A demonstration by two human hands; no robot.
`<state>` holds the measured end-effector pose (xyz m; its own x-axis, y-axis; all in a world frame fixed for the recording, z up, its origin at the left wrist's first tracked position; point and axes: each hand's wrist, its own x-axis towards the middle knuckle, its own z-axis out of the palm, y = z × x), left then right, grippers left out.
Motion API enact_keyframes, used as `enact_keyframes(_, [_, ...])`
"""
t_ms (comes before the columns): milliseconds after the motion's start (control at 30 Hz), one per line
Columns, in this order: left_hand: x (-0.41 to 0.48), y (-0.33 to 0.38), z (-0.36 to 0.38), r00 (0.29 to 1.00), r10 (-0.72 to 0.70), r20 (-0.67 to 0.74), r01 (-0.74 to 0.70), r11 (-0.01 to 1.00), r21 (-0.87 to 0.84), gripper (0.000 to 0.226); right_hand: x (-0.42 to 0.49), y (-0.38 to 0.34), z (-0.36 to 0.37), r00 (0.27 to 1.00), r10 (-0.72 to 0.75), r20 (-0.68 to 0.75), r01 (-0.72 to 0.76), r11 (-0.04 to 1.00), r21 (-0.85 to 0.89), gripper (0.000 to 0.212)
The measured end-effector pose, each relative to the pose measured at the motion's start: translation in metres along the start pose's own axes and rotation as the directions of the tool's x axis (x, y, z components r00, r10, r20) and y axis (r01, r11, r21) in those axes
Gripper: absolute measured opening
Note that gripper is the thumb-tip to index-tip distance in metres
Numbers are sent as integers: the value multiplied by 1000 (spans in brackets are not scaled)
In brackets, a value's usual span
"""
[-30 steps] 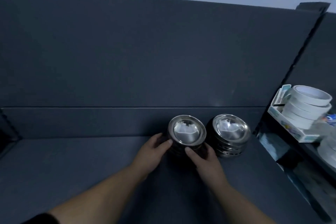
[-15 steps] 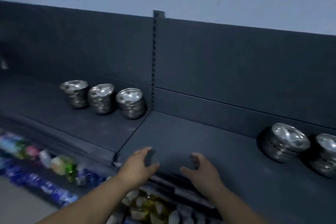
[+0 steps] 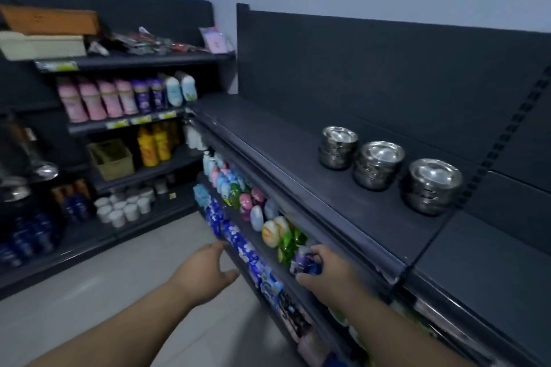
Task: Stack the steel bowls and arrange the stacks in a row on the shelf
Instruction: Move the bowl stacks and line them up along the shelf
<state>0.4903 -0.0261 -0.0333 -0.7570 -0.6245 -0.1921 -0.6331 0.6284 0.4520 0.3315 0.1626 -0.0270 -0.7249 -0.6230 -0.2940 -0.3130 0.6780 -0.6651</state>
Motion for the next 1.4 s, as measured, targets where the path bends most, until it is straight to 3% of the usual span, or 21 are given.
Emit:
enact_keyframes(133, [51,-8,-12,999,-15,-31,16,1000,22,69,58,-21,-4,999,-37,-22,37,999,-25,54])
enact_keyframes(333, [167,31,-27,997,50,-61,-50,999,7,71,165,-27,-50,992,-60,-107,59,998,-9,67])
enact_keyframes(733, [374,126,-30,952,304,45,-293,942,-163,76,301,-21,-103,924,169,-343,-119,979,163,101])
enact_keyframes(900, [448,150,-19,858,493,141,-438,848,-300,92,334,-23,-98,859,241,-452,-159,964,212,100])
enact_keyframes(1100, [512,165,-26,724,625,290,-382,715,-586,118,361,-35,-92,769,376,-518,-192,907,374,95])
enact_keyframes(1300, [540,178,-25,580,689,435,-330,687,-648,116,380,-38,-101,690,508,-515,-166,804,571,121])
enact_keyframes(1400, [546,180,-23,536,704,465,-274,667,-693,119,383,-38,-106,706,527,-474,-123,750,650,125])
